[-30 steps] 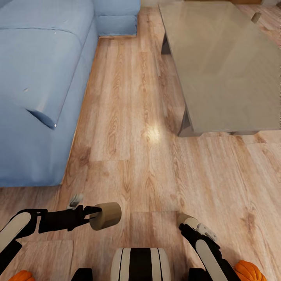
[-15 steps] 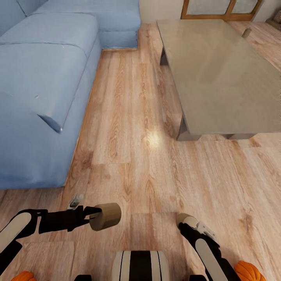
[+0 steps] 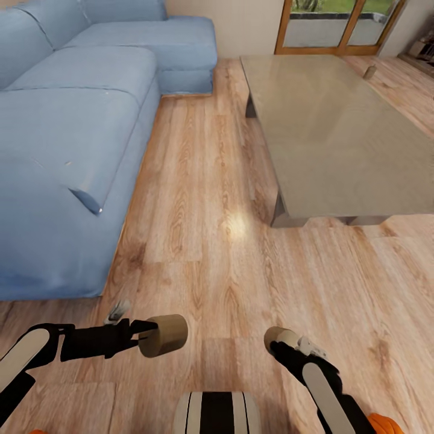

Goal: Place each of the two pumpkins and all three candles from the living room inside a cabinet in the living room (use any cabinet), then make sure every cabinet is closed, and position the cauldron so it is next to a table in the living room.

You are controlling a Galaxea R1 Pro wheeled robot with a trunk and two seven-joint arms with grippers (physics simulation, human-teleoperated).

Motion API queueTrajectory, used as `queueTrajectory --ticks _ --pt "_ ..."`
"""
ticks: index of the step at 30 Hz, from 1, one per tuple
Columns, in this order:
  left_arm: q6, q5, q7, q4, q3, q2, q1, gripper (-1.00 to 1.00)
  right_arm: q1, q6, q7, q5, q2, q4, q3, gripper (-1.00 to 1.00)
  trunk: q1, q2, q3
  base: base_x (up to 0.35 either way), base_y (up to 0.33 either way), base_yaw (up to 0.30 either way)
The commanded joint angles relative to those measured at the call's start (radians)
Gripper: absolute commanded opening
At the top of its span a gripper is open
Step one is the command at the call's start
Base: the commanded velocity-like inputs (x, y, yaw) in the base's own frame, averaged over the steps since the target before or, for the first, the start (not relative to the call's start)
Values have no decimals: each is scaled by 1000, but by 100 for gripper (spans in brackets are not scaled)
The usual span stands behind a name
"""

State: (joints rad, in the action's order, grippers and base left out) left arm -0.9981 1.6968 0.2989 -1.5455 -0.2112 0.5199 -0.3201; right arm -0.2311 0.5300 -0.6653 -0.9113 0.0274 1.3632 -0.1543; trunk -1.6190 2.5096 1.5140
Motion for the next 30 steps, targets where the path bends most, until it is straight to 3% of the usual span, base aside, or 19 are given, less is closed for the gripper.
queueTrajectory --ticks 1,4,9,11,14,17,19,20,21,26,30 --pt "0 10 13 -1 -2 0 -1 -100 -1 33 -11 -4 -1 2 -1 -100 1 0 -3 0 0 0" --pt "1 4 17 -1 -1 0 -1 -100 -1 61 -46 -5 -2 2 -2 -100 2 -1 -15 0 0 0" --pt "2 -10 39 -2 1 1 -1 -100 -1 96 -222 -6 1 65 -10 -100 4 -2 -34 0 0 0" --pt "2 -18 104 -3 2 0 -1 -100 -1 121 -321 -6 0 103 -9 -100 5 -2 -42 0 0 0" --pt "4 -21 203 -7 3 -7 -1 -100 -1 140 -412 -8 -3 131 -12 -100 6 -3 -54 0 0 0" --pt "5 -23 277 -10 3 -13 -2 -100 -1 151 -436 -9 -4 164 -16 -100 8 -4 -65 0 0 0" --pt "5 -23 314 -11 3 -14 -3 -100 -1 187 -441 -9 -21 175 -17 -100 9 -4 -73 0 0 0" --pt "6 -23 321 -11 3 -15 -3 -100 -1 209 -442 -9 -35 177 -16 -100 9 -4 -77 0 0 0" --pt "6 -23 332 -13 2 -17 -3 -100 -1 280 -444 -9 -80 181 -16 -100 10 -5 -81 -6 0 0" --pt "7 -25 336 -14 1 -23 -4 -100 -1 300 -444 -10 -100 181 -19 -100 12 -6 -100 -191 0 0" --pt "7 -25 337 -15 1 -30 -4 -100 -1 302 -444 -11 -119 182 -70 -100 14 -7 -115 -194 0 0"
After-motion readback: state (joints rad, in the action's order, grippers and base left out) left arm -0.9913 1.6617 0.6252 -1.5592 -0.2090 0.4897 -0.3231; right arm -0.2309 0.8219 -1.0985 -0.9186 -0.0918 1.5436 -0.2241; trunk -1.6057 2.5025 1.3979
